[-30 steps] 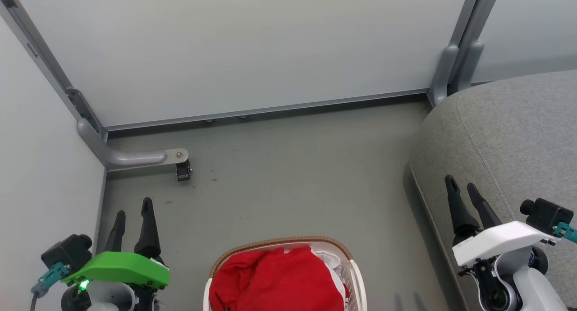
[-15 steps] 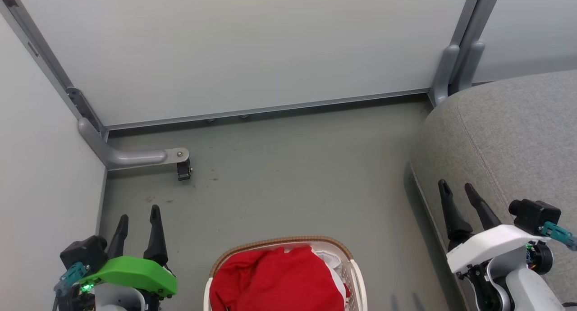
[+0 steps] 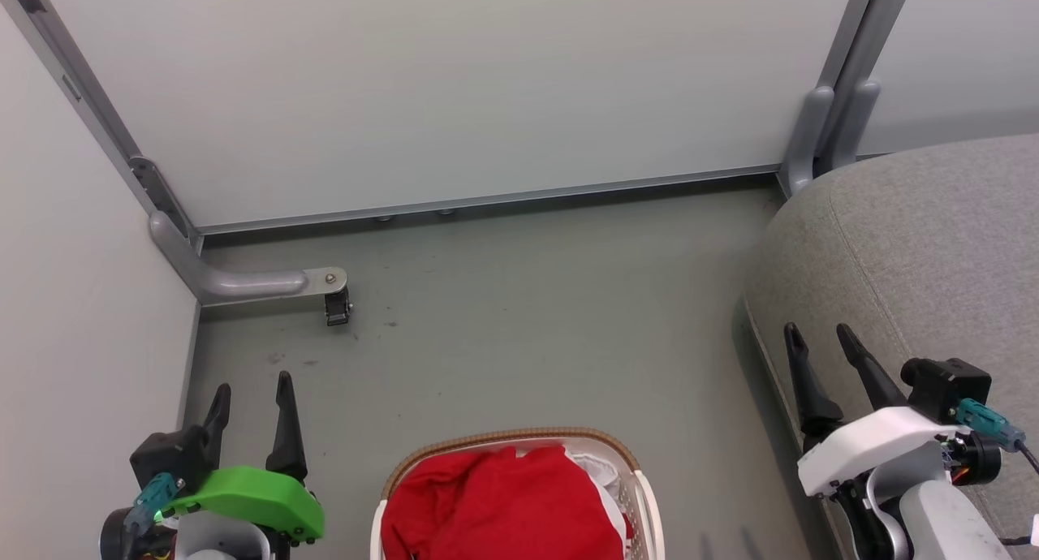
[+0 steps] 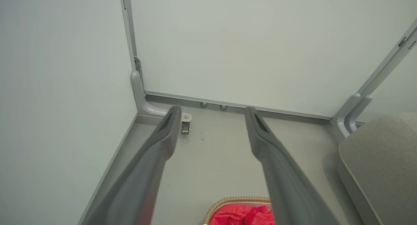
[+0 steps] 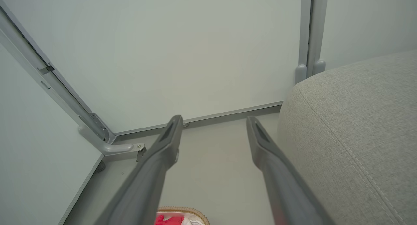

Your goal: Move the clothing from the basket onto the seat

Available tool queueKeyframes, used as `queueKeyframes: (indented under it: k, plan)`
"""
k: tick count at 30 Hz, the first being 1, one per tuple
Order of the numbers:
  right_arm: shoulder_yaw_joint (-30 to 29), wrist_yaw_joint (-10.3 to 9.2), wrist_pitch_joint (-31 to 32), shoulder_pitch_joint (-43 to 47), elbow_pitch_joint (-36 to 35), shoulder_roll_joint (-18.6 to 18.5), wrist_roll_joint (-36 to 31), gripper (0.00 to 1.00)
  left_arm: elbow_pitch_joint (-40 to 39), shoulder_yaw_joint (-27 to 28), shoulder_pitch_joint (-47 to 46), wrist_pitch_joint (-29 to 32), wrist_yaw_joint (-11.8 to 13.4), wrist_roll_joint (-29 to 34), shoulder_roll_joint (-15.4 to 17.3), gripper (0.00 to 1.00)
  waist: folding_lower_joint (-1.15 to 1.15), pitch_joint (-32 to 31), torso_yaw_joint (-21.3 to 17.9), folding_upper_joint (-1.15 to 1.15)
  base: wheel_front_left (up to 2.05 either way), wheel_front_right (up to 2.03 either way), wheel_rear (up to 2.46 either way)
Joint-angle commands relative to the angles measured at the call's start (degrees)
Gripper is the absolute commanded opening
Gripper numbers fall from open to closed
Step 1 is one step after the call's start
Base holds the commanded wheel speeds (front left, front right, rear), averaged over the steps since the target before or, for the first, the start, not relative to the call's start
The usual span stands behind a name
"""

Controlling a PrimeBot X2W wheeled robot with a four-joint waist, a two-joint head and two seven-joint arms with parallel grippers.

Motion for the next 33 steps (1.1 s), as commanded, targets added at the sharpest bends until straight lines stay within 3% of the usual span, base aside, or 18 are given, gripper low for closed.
queueKeyframes:
  k: [1,23,33]
  plan:
    - [0.16,0.01,-0.57,0.0,0.1,-0.25,-1.66,1.0,-0.14,0.0,0.37,-0.51,0.23,1.6,0.07,1.0,0.0,-0.05,0.04,0.0,0.0,0.0,0.0]
    - [1.13,0.01,-3.19,0.13,-0.16,-0.21,-11.31,1.0,-1.54,3.81,1.94,-3.12,-2.18,10.2,-2.29,1.0,0.0,0.55,-0.2,0.0,0.0,0.0,0.0]
    - [2.82,0.0,-4.31,-4.2,-0.75,-1.04,-14.87,1.0,1.4,0.84,-2.54,-4.21,-4.12,13.75,-2.71,1.0,0.0,9.21,-2.11,0.0,0.0,0.0,0.0]
